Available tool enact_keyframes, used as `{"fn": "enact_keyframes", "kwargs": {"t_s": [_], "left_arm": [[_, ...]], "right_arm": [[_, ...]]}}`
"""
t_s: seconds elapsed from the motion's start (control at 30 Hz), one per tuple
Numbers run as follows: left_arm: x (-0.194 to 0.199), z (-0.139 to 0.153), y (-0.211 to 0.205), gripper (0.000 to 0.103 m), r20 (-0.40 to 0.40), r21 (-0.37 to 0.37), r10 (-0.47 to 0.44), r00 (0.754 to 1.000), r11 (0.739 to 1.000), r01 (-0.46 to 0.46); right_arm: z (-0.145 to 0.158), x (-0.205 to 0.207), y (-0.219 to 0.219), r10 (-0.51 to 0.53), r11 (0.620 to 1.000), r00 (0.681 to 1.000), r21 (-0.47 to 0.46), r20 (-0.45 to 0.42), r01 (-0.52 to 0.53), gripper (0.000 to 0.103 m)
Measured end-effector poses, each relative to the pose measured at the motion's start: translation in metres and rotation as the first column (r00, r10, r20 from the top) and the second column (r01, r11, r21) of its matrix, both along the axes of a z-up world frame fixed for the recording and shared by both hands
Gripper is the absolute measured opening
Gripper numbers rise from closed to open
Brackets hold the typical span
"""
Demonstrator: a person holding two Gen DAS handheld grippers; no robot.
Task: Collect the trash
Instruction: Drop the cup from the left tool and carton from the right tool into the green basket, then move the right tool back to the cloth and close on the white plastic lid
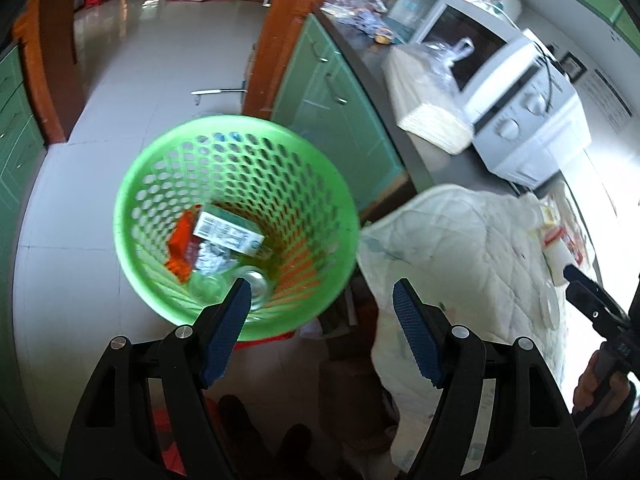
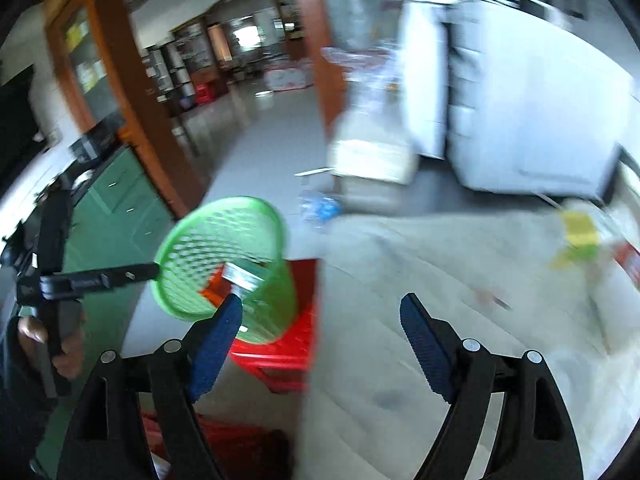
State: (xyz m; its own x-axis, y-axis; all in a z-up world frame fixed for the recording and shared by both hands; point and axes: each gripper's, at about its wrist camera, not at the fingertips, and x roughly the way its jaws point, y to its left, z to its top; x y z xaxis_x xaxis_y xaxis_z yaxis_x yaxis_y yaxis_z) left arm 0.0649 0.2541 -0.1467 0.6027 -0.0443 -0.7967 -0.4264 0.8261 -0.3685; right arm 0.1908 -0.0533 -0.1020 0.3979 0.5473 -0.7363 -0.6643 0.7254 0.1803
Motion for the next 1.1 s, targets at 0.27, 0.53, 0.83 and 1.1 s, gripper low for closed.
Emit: {"fn": "enact_keyframes", "kwargs": {"t_s": [0.27,0.53,0.83,1.1], "left_arm": [[0.02,0.004,-0.034,0.073,-0.006,0.004,-0.074,0.997,0.997,0.074],[0.039,0.006,-0.061,0.073,-0.02,0.015,-0.139,0.99,0.99,0.139],[0.059,0.016,-0.097,0.073,-0.011,0.039,-0.244,0.97,0.969,0.245],[0.094,0.035,-0.151,0.073,0.019,0.089,-0.403,0.915,0.912,0.4]], "right_arm": [[-0.015,0.02,-0.115,-0.251,0.967,0.968,-0.06,-0.014,0.249,0.079],[-0.04,0.052,-0.183,-0.412,0.911,0.903,-0.043,-0.12,0.41,0.055],[-0.064,0.071,-0.182,-0.435,0.901,0.885,-0.074,-0.169,0.428,0.042],[-0.074,0.076,-0.184,-0.43,0.902,0.881,-0.062,-0.198,0.427,0.012]]}}
